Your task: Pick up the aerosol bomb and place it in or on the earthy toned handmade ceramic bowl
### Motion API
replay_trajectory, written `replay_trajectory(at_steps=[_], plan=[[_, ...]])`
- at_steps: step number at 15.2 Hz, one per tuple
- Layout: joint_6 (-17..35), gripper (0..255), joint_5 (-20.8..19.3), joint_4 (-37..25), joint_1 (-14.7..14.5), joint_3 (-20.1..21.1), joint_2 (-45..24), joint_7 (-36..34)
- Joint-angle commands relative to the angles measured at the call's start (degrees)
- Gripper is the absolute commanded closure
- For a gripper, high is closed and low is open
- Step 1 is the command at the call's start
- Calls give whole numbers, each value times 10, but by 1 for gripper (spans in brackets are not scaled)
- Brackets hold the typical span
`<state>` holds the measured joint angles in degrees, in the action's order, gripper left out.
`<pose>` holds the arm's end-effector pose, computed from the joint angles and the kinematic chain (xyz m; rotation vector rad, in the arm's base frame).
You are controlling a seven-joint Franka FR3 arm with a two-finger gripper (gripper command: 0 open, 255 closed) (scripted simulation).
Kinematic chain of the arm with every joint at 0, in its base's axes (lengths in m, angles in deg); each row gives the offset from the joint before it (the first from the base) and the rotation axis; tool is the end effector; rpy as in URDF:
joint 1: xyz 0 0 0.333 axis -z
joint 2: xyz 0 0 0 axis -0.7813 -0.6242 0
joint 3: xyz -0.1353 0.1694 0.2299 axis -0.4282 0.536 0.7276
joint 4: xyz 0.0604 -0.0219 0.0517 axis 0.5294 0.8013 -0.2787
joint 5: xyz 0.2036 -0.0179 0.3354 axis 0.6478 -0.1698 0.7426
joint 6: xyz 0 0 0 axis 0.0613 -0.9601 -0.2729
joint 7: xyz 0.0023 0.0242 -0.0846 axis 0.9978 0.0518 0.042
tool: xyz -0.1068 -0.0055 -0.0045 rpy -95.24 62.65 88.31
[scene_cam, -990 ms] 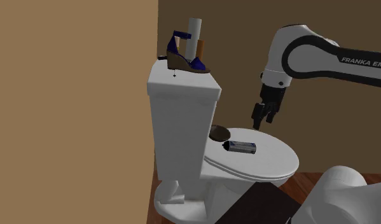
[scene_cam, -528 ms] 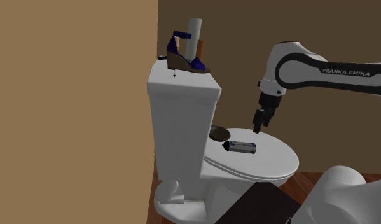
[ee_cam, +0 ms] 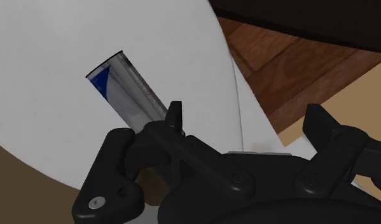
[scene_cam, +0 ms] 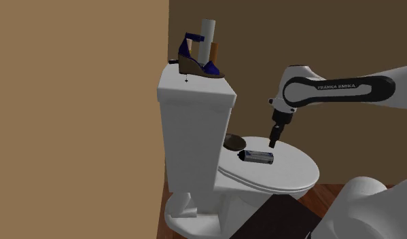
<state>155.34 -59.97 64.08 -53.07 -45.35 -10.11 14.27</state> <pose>0.3434 -0.1428 0.4537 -3.0717 -0.3675 0.1193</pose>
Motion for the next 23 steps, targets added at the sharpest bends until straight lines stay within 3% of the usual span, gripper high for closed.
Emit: replay_trajectory(at_steps=[1, 5, 8, 12, 15, 23], plan=[[37, 0, -1, -8, -9, -31, -44, 49], [101, 0, 16, -30, -30, -88, -134, 149], [144, 0, 50, -56, -49, -126, -212, 233], [187, 0, 131, -104, -64, -158, -330, 362], [203, 0, 204, -151, -53, -154, -422, 461], [257, 0, 247, -133, -40, -135, -470, 494]])
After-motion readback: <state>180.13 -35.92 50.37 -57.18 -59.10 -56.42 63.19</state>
